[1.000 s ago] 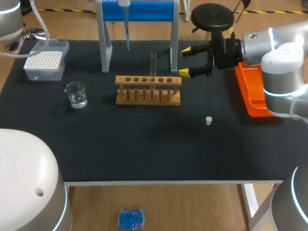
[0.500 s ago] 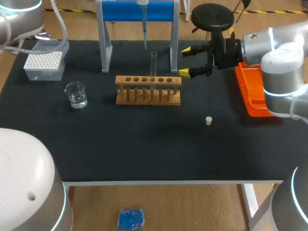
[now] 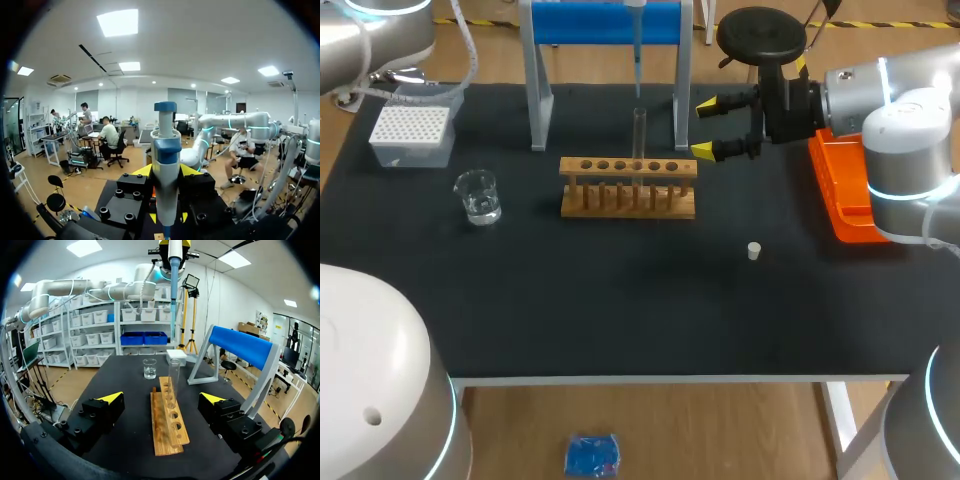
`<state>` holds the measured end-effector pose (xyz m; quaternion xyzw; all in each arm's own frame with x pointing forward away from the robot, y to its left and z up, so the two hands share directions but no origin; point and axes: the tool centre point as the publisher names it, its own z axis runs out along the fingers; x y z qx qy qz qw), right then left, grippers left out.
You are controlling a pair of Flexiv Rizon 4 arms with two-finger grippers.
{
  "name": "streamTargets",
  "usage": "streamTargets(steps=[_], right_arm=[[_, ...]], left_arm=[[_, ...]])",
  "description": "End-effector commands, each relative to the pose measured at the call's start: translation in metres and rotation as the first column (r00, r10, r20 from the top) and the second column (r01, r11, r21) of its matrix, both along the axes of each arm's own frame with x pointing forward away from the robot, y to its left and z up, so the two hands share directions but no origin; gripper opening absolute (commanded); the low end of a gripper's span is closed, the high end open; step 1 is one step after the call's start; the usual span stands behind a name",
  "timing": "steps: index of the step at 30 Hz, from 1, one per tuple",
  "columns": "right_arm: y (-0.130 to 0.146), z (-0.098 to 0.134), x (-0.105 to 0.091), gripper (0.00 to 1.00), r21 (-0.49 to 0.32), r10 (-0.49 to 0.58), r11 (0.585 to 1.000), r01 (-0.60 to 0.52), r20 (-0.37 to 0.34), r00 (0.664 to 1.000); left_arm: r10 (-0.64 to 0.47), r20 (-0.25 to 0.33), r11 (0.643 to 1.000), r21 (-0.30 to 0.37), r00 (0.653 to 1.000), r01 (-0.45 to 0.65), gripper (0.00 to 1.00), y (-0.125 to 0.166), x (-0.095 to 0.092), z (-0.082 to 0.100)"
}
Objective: Invert the test tube, pick up the pipette, mount the tip to pipette, aspirate from beaker and dispense into the tube, eject the tip, return the pipette, and cap with the stopper.
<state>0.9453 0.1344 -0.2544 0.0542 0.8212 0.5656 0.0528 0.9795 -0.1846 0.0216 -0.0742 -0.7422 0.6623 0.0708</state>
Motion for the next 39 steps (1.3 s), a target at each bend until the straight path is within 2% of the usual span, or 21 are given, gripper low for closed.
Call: streamTargets(steps=[1, 39], right_arm=[[-0.0002, -0.0004, -0.0002, 1.0, 0.0, 0.0, 1.0, 0.0, 0.0, 1.0], [-0.0002, -0.0004, -0.0002, 1.0, 0.0, 0.0, 1.0, 0.0, 0.0, 1.0]], left_arm=[[-0.014, -0.002, 1.0, 0.003, 1.0, 0.014, 0.0, -0.0027, 0.0072, -0.0014], [-0.008, -0.01, 1.0, 0.006, 1.0, 0.008, 0.0, -0.0022, 0.0082, -0.0031]])
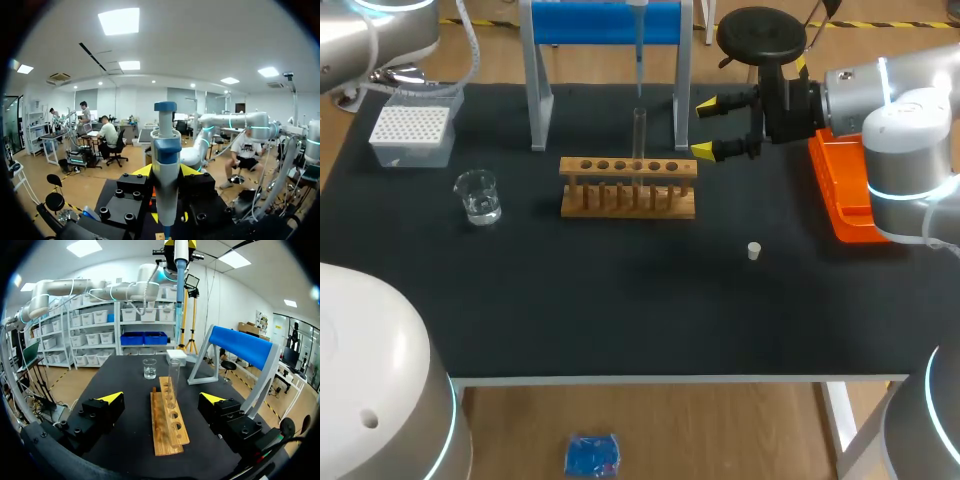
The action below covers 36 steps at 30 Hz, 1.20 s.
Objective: Invert the test tube, pick up the pipette, mount the tip to pipette, aspirate from beaker and dispense into the tube, eject the tip, return the pipette, and cap with the stopper.
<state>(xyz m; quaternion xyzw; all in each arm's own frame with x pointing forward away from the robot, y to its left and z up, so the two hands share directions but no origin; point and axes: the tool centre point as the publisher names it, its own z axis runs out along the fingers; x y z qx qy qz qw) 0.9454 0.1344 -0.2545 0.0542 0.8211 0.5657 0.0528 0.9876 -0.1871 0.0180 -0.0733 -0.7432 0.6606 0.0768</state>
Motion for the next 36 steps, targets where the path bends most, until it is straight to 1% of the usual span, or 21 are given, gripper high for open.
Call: streamTargets(steps=[1, 6, 7, 8, 10, 12, 16, 36], right_arm=[[0.0, 0.0, 0.0, 1.0, -0.001, 0.0, 1.0, 0.0, 0.0, 1.0], [0.0, 0.0, 0.0, 1.0, -0.001, 0.0, 1.0, 0.0, 0.0, 1.0], [0.0, 0.0, 0.0, 1.0, -0.001, 0.0, 1.0, 0.0, 0.0, 1.0], [0.0, 0.0, 0.0, 1.0, -0.001, 0.0, 1.0, 0.0, 0.0, 1.0], [0.0, 0.0, 0.0, 1.0, -0.001, 0.0, 1.0, 0.0, 0.0, 1.0], [0.0, 0.0, 0.0, 1.0, -0.001, 0.0, 1.0, 0.0, 0.0, 1.0], [0.0, 0.0, 0.0, 1.0, -0.001, 0.0, 1.0, 0.0, 0.0, 1.0], [0.0, 0.0, 0.0, 1.0, -0.001, 0.0, 1.0, 0.0, 0.0, 1.0]], left_arm=[[-0.001, 0.0, 1.0, 0.001, 1.0, 0.001, 0.0, 0.0, 0.0, 0.001], [-0.001, 0.0, 1.0, 0.001, 1.0, 0.001, 0.0, 0.0, 0.0, 0.001], [-0.005, -0.011, 1.0, -0.01, 1.0, 0.005, 0.0, 0.001, 0.001, -0.001], [0.006, -0.02, 1.0, -0.003, 1.0, -0.006, 0.0, 0.001, 0.002, -0.003], [0.0, -0.024, 1.0, -0.018, 1.0, -0.001, 0.0, 0.001, 0.002, -0.004], [0.011, -0.035, 1.0, -0.011, 0.999, -0.011, 0.0, 0.001, 0.004, -0.007], [0.014, -0.042, 1.0, -0.02, 0.999, -0.015, 0.0, 0.001, 0.005, -0.012], [0.026, -0.048, 0.999, -0.033, 0.999, -0.027, 0.0, 0.002, 0.005, -0.022]])
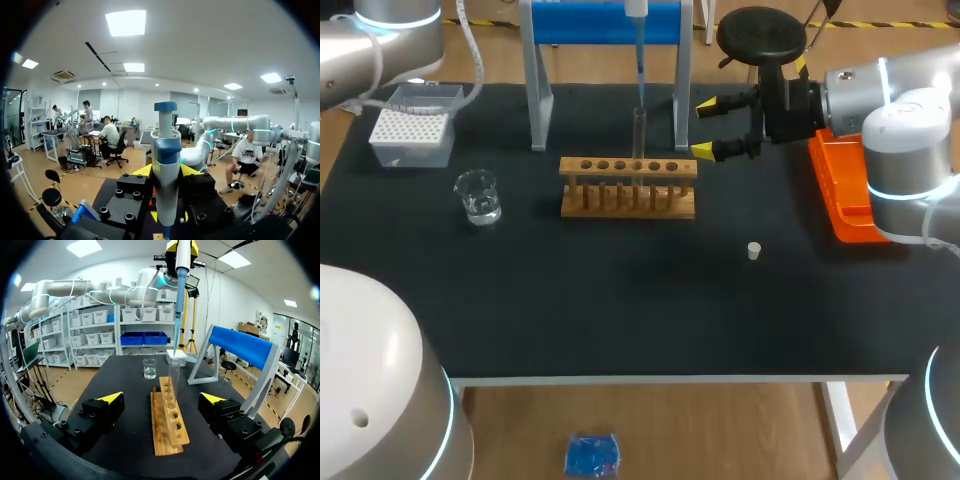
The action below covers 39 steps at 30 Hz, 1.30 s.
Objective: Invert the test tube, pick up the pipette, mount the tip to pipette, aspirate from beaker and dispense into the tube, eject the tip, return the pipette, and cap with the stopper.
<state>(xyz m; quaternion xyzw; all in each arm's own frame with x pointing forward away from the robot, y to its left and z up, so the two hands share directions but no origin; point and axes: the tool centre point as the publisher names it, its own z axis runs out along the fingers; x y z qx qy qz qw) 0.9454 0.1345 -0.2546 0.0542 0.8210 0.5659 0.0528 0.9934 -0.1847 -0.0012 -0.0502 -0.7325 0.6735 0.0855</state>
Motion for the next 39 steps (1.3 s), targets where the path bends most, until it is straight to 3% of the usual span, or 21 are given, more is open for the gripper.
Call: streamTargets(steps=[1, 17, 39], right_arm=[[0.0, 0.0, 0.0, 1.0, -0.001, 0.0, 1.0, 0.0, 0.0, 1.0], [0.0, 0.0, 0.0, 1.0, -0.001, 0.0, 1.0, 0.0, 0.0, 1.0], [0.0, 0.0, 0.0, 1.0, -0.001, 0.0, 1.0, 0.0, 0.0, 1.0]], left_arm=[[0.003, -0.002, 1.0, -0.006, 1.0, -0.003, 0.0, -0.001, -0.001, -0.004], [0.009, -0.02, 1.0, -0.012, 1.0, -0.009, 0.0, 0.001, 0.003, -0.015], [0.049, -0.016, 0.998, 0.048, 0.999, -0.048, 0.0, 0.005, 0.005, -0.019]])
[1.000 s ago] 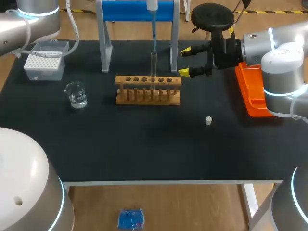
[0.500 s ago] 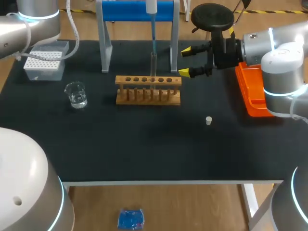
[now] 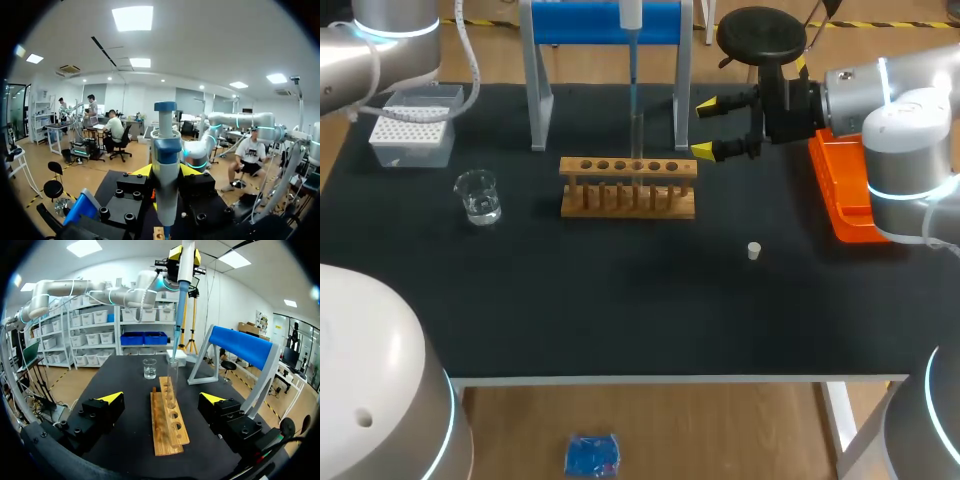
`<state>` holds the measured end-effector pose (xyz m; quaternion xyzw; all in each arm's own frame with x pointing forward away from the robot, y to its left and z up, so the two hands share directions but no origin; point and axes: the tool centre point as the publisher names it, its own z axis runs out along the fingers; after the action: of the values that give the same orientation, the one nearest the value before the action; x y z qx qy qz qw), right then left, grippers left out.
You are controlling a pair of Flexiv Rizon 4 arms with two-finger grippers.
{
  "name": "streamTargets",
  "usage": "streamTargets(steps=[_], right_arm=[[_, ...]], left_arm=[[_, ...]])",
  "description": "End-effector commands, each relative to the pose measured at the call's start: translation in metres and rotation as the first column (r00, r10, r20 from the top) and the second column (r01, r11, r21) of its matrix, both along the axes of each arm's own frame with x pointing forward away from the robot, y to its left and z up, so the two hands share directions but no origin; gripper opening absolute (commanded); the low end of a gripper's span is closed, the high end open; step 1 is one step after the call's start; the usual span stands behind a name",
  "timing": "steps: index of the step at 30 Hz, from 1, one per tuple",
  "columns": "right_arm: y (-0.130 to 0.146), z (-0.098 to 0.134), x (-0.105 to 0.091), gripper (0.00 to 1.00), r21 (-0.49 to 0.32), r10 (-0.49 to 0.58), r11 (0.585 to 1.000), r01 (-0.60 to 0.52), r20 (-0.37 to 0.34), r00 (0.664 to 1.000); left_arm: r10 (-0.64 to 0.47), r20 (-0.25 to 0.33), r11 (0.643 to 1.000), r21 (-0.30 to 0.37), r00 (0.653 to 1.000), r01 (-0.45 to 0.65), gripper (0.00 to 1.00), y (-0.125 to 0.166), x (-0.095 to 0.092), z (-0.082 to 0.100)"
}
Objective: Invert the test tube, pick up the pipette, mount the tip to pipette, aspirate from beaker and dispense into the tube, eject the tip, return the pipette, and cap with the stopper.
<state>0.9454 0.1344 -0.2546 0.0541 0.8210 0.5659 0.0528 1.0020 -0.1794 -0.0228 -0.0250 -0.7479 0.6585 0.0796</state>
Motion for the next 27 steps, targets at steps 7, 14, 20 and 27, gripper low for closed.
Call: streamTargets(steps=[7, 14, 20, 27], right_arm=[[-0.0002, -0.0003, -0.0003, 1.0, -0.001, 0.0, 1.0, 0.0, 0.0, 1.0], [-0.0002, -0.0003, -0.0003, 1.0, -0.001, 0.0, 1.0, 0.0, 0.0, 1.0], [-0.0002, -0.0003, -0.0003, 1.0, -0.001, 0.0, 1.0, 0.0, 0.0, 1.0], [-0.0002, -0.0003, -0.0003, 1.0, -0.001, 0.0, 1.0, 0.0, 0.0, 1.0]], left_arm=[[0.006, 0.023, 1.0, -0.01, 1.0, -0.006, 0.0, -0.0003, -0.0019, 0.0004], [-0.005, 0.041, 0.999, -0.04, 0.999, 0.006, 0.0, -0.0004, -0.0014, -0.0002], [-0.016, 0.046, 0.998, -0.066, 0.999, 0.019, 0.0, -0.0013, -0.0013, -0.0002], [-0.027, 0.035, 0.998, -0.064, 0.999, 0.029, 0.0, -0.002, -0.0024, -0.0012]])
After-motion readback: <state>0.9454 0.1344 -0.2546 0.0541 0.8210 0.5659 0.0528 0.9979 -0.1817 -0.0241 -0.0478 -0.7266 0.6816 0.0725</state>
